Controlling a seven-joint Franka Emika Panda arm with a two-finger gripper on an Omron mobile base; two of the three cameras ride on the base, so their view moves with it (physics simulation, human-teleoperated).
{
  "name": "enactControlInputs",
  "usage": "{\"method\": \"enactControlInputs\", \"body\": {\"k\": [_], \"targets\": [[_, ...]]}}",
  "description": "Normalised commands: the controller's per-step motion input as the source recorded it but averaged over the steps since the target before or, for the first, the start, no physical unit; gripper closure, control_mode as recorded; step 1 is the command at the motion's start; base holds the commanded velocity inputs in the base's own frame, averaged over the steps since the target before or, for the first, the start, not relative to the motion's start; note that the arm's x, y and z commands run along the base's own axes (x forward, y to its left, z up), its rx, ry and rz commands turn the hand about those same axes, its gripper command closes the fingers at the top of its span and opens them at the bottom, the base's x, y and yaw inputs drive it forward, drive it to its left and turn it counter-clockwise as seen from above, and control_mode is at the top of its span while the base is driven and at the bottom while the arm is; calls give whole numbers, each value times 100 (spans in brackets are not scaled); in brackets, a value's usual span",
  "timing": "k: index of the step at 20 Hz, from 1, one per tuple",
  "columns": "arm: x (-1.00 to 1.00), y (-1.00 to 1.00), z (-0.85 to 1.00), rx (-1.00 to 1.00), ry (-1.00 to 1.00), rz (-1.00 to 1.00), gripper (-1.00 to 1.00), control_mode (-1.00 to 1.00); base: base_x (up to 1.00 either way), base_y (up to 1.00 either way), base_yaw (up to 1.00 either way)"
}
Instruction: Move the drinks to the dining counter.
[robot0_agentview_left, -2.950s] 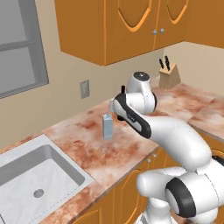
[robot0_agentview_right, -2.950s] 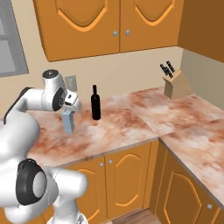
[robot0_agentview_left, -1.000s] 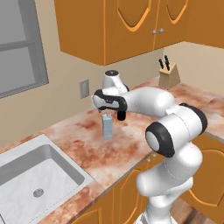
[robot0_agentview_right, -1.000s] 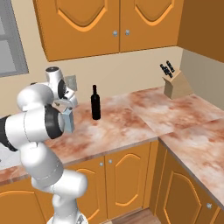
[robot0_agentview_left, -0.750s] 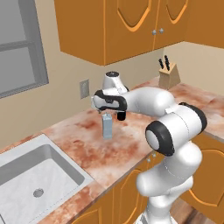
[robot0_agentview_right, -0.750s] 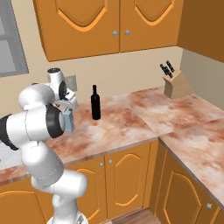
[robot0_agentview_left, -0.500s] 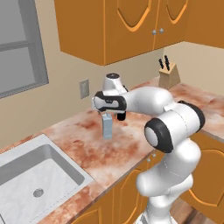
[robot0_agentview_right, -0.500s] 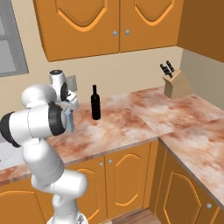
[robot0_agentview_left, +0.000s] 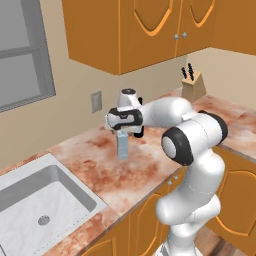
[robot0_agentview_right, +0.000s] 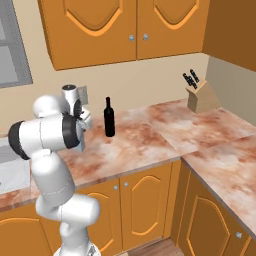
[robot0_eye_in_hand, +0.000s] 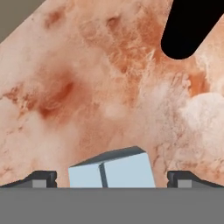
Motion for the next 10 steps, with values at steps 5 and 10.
{"method": "enactControlInputs", "body": {"k": [5,10], "targets": [[4,0,-38,0,8,0,-100,-100,0,0,0],[-17,0,-61,-18,18,0,-100,-100,0,0,0]]}}
